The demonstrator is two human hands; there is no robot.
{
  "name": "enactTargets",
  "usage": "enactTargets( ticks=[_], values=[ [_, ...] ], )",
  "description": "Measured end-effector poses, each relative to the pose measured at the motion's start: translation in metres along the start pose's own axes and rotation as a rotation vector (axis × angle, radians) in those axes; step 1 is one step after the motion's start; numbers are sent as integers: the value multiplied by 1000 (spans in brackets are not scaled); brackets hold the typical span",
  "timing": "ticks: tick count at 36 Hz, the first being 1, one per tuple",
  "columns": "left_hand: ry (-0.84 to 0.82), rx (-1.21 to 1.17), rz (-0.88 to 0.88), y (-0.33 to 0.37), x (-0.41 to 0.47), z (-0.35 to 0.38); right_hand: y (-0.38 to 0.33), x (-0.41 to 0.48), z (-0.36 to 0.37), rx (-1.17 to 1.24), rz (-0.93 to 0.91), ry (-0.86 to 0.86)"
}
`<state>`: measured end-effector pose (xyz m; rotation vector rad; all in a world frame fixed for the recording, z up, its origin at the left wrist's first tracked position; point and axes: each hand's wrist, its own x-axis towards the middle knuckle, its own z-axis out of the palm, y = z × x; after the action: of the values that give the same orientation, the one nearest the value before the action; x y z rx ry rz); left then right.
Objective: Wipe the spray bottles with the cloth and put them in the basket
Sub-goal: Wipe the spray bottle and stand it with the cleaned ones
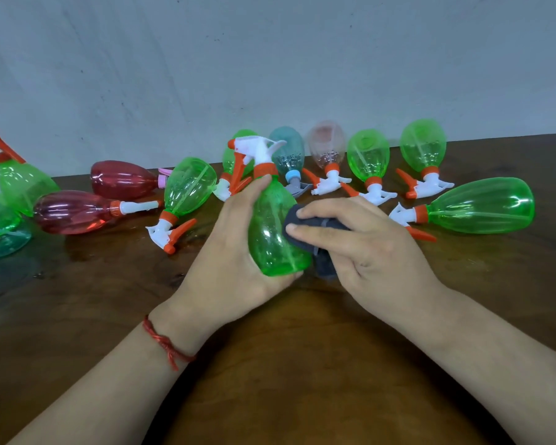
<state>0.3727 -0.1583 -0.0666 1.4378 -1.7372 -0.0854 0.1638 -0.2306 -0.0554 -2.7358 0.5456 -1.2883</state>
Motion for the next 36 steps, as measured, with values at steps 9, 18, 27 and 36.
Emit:
enactTargets(
  ticks=[9, 18, 27, 36],
  values=[
    [-86, -17, 207, 15, 0, 10, 4, 3, -11, 227, 218, 157],
    [-75, 21, 164, 11, -1, 9, 5, 2, -8, 203, 205, 129],
    [46, -208, -186, 6, 1, 7, 1, -2, 0, 90, 31, -20],
    [114, -282, -290, 8, 4, 3, 0, -4, 1, 91, -36, -41]
  ],
)
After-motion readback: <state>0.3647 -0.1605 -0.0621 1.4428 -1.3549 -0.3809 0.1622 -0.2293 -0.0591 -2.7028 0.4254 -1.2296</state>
